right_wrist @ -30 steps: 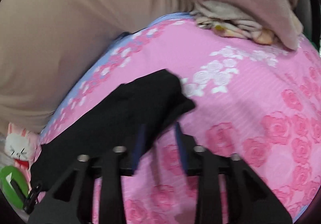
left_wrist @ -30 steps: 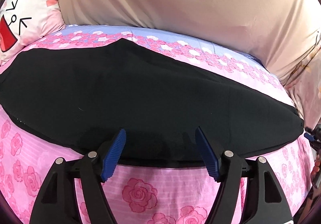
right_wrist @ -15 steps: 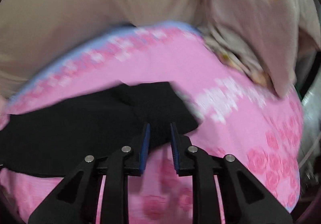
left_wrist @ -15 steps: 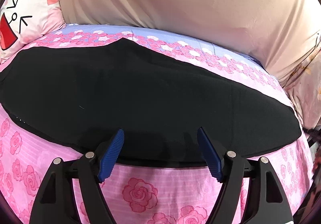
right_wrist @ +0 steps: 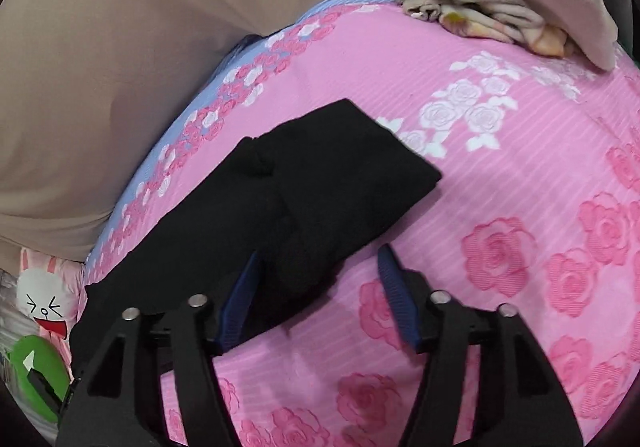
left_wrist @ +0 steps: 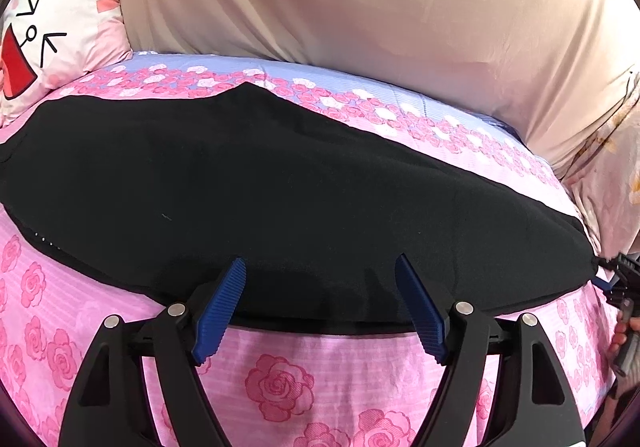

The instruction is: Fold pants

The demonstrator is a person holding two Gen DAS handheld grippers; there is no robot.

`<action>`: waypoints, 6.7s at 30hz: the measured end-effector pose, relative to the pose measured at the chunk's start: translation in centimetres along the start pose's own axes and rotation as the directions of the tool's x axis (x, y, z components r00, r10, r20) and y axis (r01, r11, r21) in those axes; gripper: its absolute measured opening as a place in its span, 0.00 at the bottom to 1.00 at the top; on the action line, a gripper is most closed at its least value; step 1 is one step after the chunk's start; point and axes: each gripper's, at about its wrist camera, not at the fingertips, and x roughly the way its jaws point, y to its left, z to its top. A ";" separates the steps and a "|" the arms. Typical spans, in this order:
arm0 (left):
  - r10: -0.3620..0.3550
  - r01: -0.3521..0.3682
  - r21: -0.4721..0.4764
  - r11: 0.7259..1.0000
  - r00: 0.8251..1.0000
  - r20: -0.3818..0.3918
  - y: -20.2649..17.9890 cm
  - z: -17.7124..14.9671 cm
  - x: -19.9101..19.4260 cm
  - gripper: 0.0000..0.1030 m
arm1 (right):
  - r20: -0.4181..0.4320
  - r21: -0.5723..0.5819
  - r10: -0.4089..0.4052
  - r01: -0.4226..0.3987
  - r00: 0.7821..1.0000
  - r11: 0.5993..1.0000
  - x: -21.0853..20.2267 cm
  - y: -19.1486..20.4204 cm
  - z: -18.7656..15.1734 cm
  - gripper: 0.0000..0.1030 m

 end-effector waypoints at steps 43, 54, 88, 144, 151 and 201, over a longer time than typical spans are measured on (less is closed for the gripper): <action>-0.085 0.086 -0.097 0.992 0.996 0.015 3.5 -0.7 -2.1 0.79 | 0.071 -0.671 -0.080 0.107 0.994 0.734 5.4 24.1 -6.4 0.38; -0.067 0.065 -0.099 0.993 0.998 -0.017 3.6 -0.6 -1.2 0.79 | 0.096 0.245 0.174 -0.193 0.980 0.950 -0.6 0.4 0.5 0.19; -0.237 0.240 -0.246 0.939 0.971 0.044 9.0 -0.8 -3.6 0.79 | -0.297 -0.656 0.250 -0.388 0.921 0.648 2.0 36.9 -17.7 0.43; -0.005 0.020 -0.343 0.939 0.999 0.045 15.7 0.4 -8.1 0.79 | -0.031 -0.724 0.010 -0.030 0.999 0.689 -1.0 25.5 -16.0 0.22; 0.000 0.031 -0.464 0.886 0.998 0.067 19.9 -0.2 -8.6 0.79 | 0.031 -0.605 0.216 -0.153 0.976 0.781 -4.5 29.5 -11.7 0.21; -0.250 0.248 -0.054 0.967 0.968 -0.027 -1.6 3.3 -6.5 0.71 | -0.159 -0.120 0.361 -0.381 0.919 0.917 0.3 20.8 -8.1 0.88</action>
